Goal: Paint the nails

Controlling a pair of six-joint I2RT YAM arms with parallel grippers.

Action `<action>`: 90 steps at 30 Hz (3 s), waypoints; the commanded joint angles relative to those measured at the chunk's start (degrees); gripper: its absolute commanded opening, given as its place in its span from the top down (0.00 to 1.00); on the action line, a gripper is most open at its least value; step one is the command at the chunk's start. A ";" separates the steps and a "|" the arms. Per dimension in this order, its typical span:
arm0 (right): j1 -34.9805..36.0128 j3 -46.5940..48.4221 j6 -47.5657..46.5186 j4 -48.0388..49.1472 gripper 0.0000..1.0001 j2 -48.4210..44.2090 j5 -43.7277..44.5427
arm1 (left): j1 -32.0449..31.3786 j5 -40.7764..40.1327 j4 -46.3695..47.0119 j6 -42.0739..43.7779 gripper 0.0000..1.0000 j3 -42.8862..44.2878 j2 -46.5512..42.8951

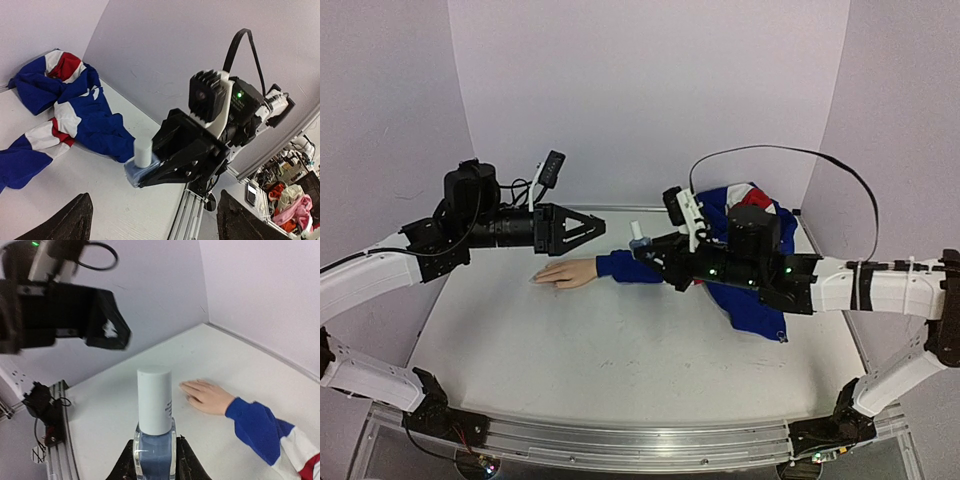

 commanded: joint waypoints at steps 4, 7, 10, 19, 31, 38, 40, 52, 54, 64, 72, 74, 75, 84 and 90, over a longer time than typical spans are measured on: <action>2.81 3.40 -0.05 3.14 1.00 7.01 8.92 | 0.15 -7.23 -0.21 -8.82 0.16 0.60 3.90; 4.56 5.91 -0.89 3.00 1.00 9.77 8.90 | 0.09 -5.44 -0.21 -11.04 0.20 2.08 7.25; 6.01 7.85 -1.99 2.63 1.00 11.92 9.09 | 0.03 -5.49 -0.10 -12.12 0.23 2.95 8.66; 7.88 10.54 -2.81 3.62 1.00 14.16 10.51 | -2.03 -7.28 0.67 -10.43 0.57 3.11 8.37; 5.26 10.12 -2.11 7.95 1.00 10.80 -13.23 | -5.70 2.72 2.66 -2.83 1.00 4.50 8.92; 3.80 11.62 11.27 23.67 1.00 8.90 -65.19 | -12.06 31.77 17.96 1.37 1.00 5.81 5.82; 4.45 10.28 10.60 23.99 1.00 6.40 -65.40 | -14.51 34.50 18.24 2.91 1.00 7.29 5.69; 3.04 1.63 2.28 14.67 1.00 -3.56 -43.74 | -13.20 19.85 13.75 2.87 0.38 4.88 2.52; 2.97 1.19 -0.82 9.58 1.00 -4.98 -35.06 | -12.24 12.95 9.20 4.08 0.24 4.26 1.02; 2.99 2.70 -5.06 -3.61 1.00 -4.75 6.23 | -11.07 -20.91 -15.15 2.16 0.12 9.47 -0.13; 4.89 5.90 -4.40 -2.67 1.00 0.48 14.15 | -11.07 -16.70 -14.49 -0.10 0.15 11.82 3.45; 5.71 6.91 -4.90 -2.65 1.00 2.04 14.88 | -11.07 -15.55 -14.03 -0.40 0.17 12.40 4.59; 6.19 7.27 -5.12 -2.64 1.00 2.59 15.16 | -11.07 -15.14 -13.93 -0.35 0.17 12.76 5.04; 8.40 9.14 -7.11 -1.61 1.00 5.30 15.56 | -11.07 -22.93 -13.83 -1.48 0.31 13.81 6.13; 8.79 9.40 -7.27 -0.55 1.00 6.05 15.03 | -11.07 -24.47 -13.83 -1.57 0.57 14.12 6.73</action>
